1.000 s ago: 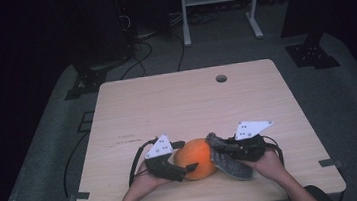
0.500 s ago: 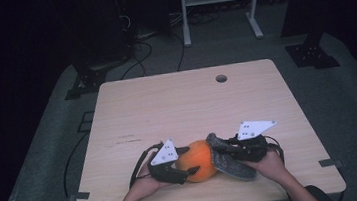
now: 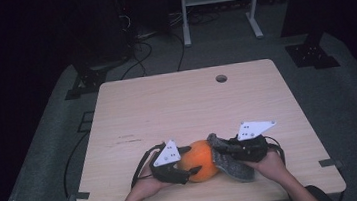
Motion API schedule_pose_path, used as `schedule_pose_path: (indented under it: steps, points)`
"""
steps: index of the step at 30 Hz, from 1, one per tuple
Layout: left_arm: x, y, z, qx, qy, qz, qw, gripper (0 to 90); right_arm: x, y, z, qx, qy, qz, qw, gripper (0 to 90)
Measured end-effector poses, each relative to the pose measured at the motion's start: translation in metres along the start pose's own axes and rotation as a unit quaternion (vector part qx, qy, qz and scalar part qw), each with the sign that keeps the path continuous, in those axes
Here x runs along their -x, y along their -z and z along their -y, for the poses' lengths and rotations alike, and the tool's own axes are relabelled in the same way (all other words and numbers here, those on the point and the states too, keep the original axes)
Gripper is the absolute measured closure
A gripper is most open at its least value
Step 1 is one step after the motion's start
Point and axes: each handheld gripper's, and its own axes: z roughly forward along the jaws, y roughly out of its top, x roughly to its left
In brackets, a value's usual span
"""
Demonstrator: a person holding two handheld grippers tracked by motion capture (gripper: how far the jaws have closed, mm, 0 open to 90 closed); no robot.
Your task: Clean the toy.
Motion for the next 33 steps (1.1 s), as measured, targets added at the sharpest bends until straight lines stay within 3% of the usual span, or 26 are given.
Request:
schedule_pose_path:
  steps: [2,4,7,10,12,14,16,20,21,23,24,28,30,33]
  points:
    - [-0.001,0.0,0.0,0.002,0.003,0.001,1.0,30.7,0.003,0.003,0.002,-0.009,-0.006,0.016,0.9998,76.6]
    - [-0.001,0.0,0.0,0.002,0.003,0.0,1.0,30.7,0.003,0.008,0.002,0.007,-0.021,0.004,0.9998,76.6]
    - [0.0,-0.001,0.001,0.002,-0.001,-0.006,1.0,31.1,-0.006,0.009,-0.004,0.031,-0.01,-0.025,0.9991,76.6]
    - [0.0,0.0,0.002,0.0,-0.001,-0.008,1.0,31.5,-0.013,0.001,-0.006,0.004,0.017,-0.011,0.9998,76.6]
    - [-0.001,0.0,0.002,0.002,0.004,-0.009,0.9999,31.5,-0.008,0.0,-0.003,0.0,0.01,-0.008,0.9999,76.6]
    - [-0.001,0.0,0.002,0.003,0.007,-0.01,0.9999,31.5,-0.004,0.003,0.0,-0.015,0.013,0.017,0.9997,76.7]
    - [-0.001,-0.001,0.0,-0.001,0.004,-0.011,0.9999,31.4,-0.002,0.006,0.001,-0.004,-0.005,0.012,0.9999,76.7]
    - [0.001,-0.005,-0.003,0.001,0.001,-0.016,0.9999,31.3,-0.016,0.005,-0.009,0.026,0.011,-0.023,0.9993,76.6]
    - [0.002,-0.005,-0.004,-0.002,-0.002,-0.017,0.9999,31.3,-0.02,0.002,-0.011,0.021,0.021,-0.026,0.9992,76.6]
    - [0.002,-0.005,-0.003,0.0,0.001,-0.017,0.9999,31.3,-0.021,-0.002,-0.01,0.01,0.032,-0.02,0.9992,76.6]
    - [0.002,-0.005,-0.003,0.0,0.001,-0.017,0.9998,31.3,-0.018,-0.002,-0.009,0.01,0.025,-0.022,0.9994,76.7]
    - [0.002,-0.005,-0.004,0.0,0.001,-0.018,0.9998,31.3,-0.007,0.004,-0.003,-0.004,0.011,0.005,0.9999,76.6]
    - [0.002,-0.006,-0.005,0.0,0.0,-0.018,0.9998,31.1,-0.011,0.006,-0.004,0.004,0.012,0.004,0.9999,76.6]
    - [0.002,-0.006,-0.006,0.001,0.005,-0.013,0.9999,29.6,-0.021,0.004,-0.011,0.019,0.025,-0.021,0.9993,76.6]
